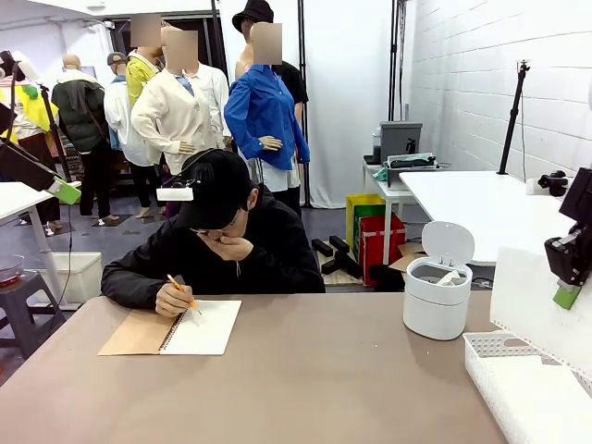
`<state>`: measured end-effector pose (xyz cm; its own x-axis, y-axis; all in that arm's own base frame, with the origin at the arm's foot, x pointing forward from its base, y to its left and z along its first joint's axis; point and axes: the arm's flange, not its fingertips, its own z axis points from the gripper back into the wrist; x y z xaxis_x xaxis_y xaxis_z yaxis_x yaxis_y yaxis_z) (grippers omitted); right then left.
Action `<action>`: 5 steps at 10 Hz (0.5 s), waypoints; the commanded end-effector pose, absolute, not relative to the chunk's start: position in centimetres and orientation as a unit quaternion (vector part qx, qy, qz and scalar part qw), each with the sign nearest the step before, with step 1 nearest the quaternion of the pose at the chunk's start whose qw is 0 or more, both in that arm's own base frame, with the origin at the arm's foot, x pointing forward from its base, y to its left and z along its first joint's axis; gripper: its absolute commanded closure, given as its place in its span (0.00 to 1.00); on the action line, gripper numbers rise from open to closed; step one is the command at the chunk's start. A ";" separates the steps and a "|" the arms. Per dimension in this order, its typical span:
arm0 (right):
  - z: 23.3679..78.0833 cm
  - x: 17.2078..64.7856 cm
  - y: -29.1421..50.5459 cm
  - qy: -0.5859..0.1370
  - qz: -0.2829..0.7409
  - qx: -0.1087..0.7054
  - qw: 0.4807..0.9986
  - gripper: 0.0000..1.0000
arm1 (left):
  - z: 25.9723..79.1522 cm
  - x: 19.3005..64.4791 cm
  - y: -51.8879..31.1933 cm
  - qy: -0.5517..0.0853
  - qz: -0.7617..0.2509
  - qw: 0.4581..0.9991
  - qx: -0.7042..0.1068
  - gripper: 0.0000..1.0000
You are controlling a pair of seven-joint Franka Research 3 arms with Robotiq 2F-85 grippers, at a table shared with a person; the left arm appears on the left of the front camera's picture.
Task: Sort the paper based on its condition.
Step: If a person hands you a paper, place it in the Organizing basket , and if it's crumpled, put it in the Trash can.
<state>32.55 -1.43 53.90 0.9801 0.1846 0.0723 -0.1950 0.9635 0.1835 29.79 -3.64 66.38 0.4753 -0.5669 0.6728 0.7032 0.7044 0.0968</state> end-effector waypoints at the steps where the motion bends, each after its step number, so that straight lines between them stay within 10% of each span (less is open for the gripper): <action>1: 51.6 31.7 -1.8 -0.030 0.094 0.099 0.990 1.00 | 66.3 29.8 -3.5 -0.354 -0.370 0.853 -0.097 0.00; 5: 46.9 32.0 -2.4 -0.023 0.062 0.110 0.992 1.00 | 66.3 29.8 -3.5 -0.354 -0.370 0.853 -0.097 0.00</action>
<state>31.71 -2.16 48.22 0.9886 0.1478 0.0289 -0.1506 0.9673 0.2042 29.79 -3.64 66.38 0.4753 -0.5670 0.6728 0.7032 0.7044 0.0968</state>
